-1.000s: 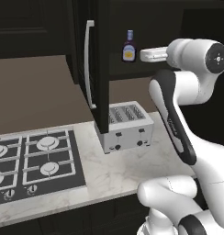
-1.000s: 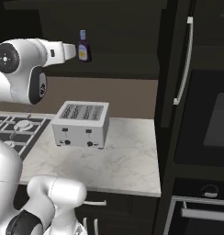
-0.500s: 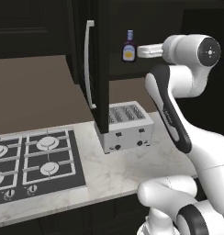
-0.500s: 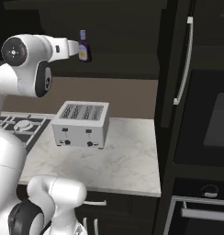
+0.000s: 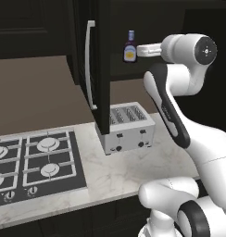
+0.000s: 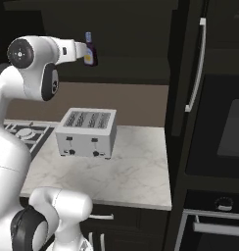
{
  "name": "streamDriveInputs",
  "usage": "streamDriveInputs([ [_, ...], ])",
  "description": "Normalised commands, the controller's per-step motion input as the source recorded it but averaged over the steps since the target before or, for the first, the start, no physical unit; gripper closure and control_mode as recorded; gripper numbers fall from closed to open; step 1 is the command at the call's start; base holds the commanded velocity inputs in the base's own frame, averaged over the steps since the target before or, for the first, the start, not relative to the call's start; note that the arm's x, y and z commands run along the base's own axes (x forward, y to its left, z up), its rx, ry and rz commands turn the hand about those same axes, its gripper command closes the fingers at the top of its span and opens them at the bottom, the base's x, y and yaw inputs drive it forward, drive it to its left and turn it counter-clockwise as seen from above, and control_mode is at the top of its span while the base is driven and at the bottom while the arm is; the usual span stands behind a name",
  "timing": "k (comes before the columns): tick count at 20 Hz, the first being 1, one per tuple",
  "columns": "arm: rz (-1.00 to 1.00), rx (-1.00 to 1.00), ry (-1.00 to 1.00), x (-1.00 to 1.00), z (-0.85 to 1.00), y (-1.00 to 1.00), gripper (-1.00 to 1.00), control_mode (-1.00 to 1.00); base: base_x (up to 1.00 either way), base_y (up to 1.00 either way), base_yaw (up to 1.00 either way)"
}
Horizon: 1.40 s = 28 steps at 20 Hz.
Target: Take 2 condiments from the cabinet and move them on the counter near the stove.Make sure the condiments are lined up with each other, next to each other.
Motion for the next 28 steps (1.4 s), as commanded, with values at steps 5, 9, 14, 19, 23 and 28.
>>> streamDriveInputs([
  [5, 0.00, 0.00, 0.00, 0.07, 0.00, 0.00, -1.00, -1.00, 0.00, 0.00, 0.00],
  [9, 0.00, 0.00, -0.01, 0.09, 0.00, 0.00, -1.00, -1.00, 0.00, 0.00, 0.00],
  [14, 0.00, 0.00, 0.00, 0.09, 0.00, 0.00, -1.00, -1.00, 0.00, 0.00, 0.00],
  [19, 0.00, 0.00, 0.00, 0.02, 0.00, 0.00, -1.00, -1.00, 0.00, 0.00, 0.00],
  [23, 0.00, 0.00, 0.00, 0.01, 0.00, 0.00, -1.00, -1.00, 0.00, 0.00, 0.00],
  [28, 0.00, 0.00, 0.00, 0.16, 0.00, 0.00, -1.00, -1.00, 0.00, 0.00, 0.00],
])
